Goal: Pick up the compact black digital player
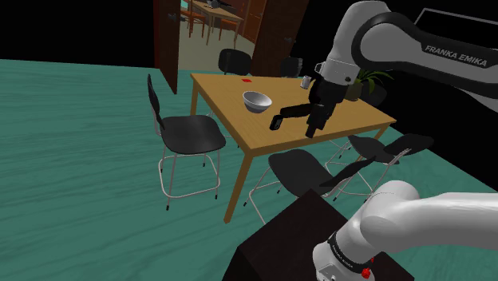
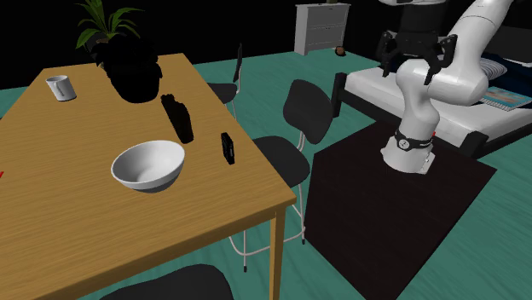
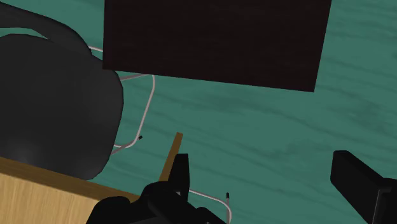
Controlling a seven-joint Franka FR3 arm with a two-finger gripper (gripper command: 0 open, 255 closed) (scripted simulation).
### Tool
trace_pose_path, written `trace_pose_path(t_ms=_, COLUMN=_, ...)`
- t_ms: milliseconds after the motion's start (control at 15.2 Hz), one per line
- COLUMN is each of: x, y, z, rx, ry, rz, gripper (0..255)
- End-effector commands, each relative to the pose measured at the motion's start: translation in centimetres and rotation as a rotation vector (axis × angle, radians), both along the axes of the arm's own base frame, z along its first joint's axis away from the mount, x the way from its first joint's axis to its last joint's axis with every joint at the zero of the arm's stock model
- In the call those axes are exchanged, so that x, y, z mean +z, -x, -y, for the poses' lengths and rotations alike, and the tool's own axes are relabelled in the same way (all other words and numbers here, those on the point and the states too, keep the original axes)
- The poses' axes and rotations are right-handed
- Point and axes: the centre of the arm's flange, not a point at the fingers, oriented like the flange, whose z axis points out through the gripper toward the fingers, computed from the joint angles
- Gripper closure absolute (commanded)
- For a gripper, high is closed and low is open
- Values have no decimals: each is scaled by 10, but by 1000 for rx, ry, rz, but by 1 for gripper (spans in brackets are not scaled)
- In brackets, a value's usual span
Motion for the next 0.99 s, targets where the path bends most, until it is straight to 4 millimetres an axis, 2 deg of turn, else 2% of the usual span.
trace_pose_path(t_ms=0, x=0, y=0, z=0, rx=0, ry=0, rz=0, gripper=0)
trace_pose_path(t_ms=924, x=-74, y=-118, z=115, rx=-24, ry=7, rz=32, gripper=0)
